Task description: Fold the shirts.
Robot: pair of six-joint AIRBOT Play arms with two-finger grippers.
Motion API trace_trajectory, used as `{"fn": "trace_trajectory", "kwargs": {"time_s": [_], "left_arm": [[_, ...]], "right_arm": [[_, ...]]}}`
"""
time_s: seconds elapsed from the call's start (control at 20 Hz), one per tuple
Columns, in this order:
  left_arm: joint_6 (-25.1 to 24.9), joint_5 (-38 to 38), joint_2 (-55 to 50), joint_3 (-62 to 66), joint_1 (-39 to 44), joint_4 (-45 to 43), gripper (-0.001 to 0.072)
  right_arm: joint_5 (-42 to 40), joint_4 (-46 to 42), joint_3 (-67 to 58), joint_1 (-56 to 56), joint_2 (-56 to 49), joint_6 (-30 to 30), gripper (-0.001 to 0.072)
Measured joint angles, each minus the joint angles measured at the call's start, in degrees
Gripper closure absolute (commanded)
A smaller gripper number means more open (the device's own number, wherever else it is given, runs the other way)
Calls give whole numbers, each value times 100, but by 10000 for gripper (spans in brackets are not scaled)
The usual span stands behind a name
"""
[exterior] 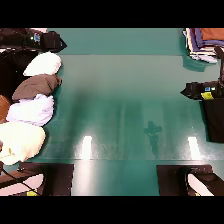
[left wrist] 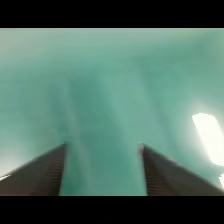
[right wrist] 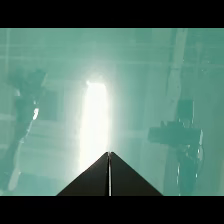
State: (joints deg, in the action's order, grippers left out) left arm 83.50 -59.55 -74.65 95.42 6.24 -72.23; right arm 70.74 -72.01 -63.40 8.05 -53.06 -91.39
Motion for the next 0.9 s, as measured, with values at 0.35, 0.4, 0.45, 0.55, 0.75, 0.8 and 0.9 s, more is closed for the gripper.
{"fn": "trace_trajectory", "kwargs": {"time_s": [0.35, 0.4, 0.45, 0.55, 0.75, 0.8, 0.9], "left_arm": [[588, 570, -1320, -2, -813, -1681, 143], [627, 654, -1591, -2, -933, -1744, 143], [656, 780, -1825, -2, -1032, -1784, 143], [697, 1080, -2258, -2, -1182, -1849, 143], [734, 1742, -2839, -2, -1329, -1906, 144], [741, 1871, -2920, -2, -1346, -1930, 145], [754, 2107, -3051, 0, -1370, -1954, 224]], "right_arm": [[-26, 0, 0, 0, 0, 0, 695], [-37, -2, 0, 0, 0, 0, 695], [-55, 0, 0, 0, 0, 0, 695], [-79, 0, 0, 0, 0, -2, 695], [-114, 0, 0, 0, 0, 0, 695], [-120, 0, 0, 0, 0, 0, 695], [-146, 0, 0, 0, 0, -2, 695]]}}
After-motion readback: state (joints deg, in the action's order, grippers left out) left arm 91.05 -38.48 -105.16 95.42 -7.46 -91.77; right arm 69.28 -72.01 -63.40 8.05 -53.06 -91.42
